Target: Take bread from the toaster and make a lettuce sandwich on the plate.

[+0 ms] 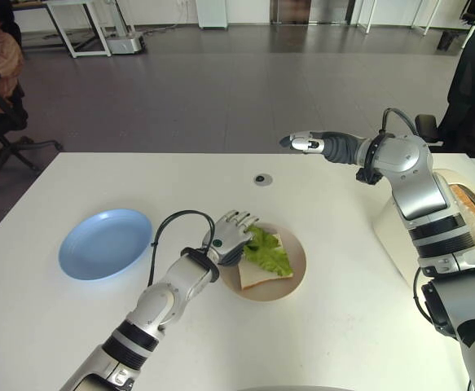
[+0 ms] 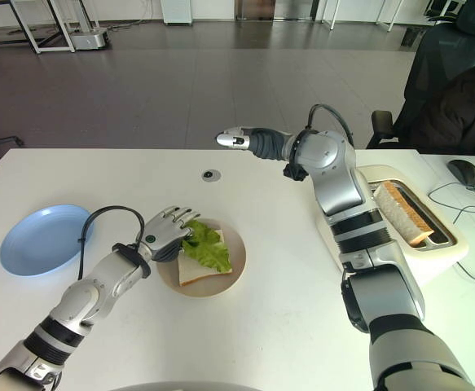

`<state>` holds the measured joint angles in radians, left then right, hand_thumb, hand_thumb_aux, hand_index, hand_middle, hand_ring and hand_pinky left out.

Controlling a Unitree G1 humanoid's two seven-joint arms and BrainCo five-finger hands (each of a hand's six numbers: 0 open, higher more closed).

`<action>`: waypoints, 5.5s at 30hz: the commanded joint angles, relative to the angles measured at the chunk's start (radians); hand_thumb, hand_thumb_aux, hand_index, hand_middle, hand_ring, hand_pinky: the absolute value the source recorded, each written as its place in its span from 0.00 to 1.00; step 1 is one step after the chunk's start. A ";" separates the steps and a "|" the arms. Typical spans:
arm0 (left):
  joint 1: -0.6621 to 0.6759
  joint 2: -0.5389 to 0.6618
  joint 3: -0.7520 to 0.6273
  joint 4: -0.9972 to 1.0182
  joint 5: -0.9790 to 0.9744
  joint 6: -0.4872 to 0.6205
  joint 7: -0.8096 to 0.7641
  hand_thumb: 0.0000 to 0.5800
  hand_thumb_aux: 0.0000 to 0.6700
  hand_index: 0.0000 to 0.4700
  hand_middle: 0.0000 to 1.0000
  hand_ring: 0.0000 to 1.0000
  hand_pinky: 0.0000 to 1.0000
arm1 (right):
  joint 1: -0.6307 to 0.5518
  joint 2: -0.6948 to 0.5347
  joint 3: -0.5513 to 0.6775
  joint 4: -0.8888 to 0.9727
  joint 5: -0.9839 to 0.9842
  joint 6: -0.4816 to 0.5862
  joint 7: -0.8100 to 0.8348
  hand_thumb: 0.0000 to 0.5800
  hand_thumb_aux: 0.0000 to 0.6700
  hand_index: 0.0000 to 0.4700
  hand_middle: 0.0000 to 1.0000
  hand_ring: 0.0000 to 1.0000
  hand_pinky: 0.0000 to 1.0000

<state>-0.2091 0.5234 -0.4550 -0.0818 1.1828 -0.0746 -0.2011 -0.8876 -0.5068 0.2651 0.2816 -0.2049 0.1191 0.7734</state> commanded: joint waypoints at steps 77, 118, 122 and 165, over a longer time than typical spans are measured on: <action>0.222 0.124 0.537 -0.256 -0.479 0.109 -0.079 0.00 0.00 0.00 0.00 0.00 0.00 | 0.278 -0.751 -0.271 -0.274 -0.169 -0.097 0.306 1.00 1.00 1.00 0.00 0.00 0.00; 0.134 0.096 0.423 -0.256 -0.480 0.099 -0.089 0.00 0.00 0.00 0.00 0.00 0.00 | 0.167 0.085 0.153 0.153 0.067 0.150 0.222 1.00 1.00 1.00 0.00 0.00 0.00; 0.132 0.093 0.411 -0.258 -0.476 0.098 -0.091 0.00 0.00 0.00 0.00 0.00 0.00 | 0.156 0.105 0.143 0.246 0.059 0.079 0.197 1.00 1.00 1.00 0.00 0.00 0.00; 0.108 -0.060 0.163 -0.150 -0.752 0.102 -0.313 0.00 0.00 0.00 0.00 0.00 0.00 | -0.049 0.094 -0.124 0.102 0.222 0.179 0.156 0.00 0.00 0.00 0.00 0.00 0.00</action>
<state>-0.1189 0.4483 -0.3543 -0.2039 0.4482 -0.0194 -0.5240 -0.9501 -0.3994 0.1501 0.4173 -0.0041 0.2747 0.9212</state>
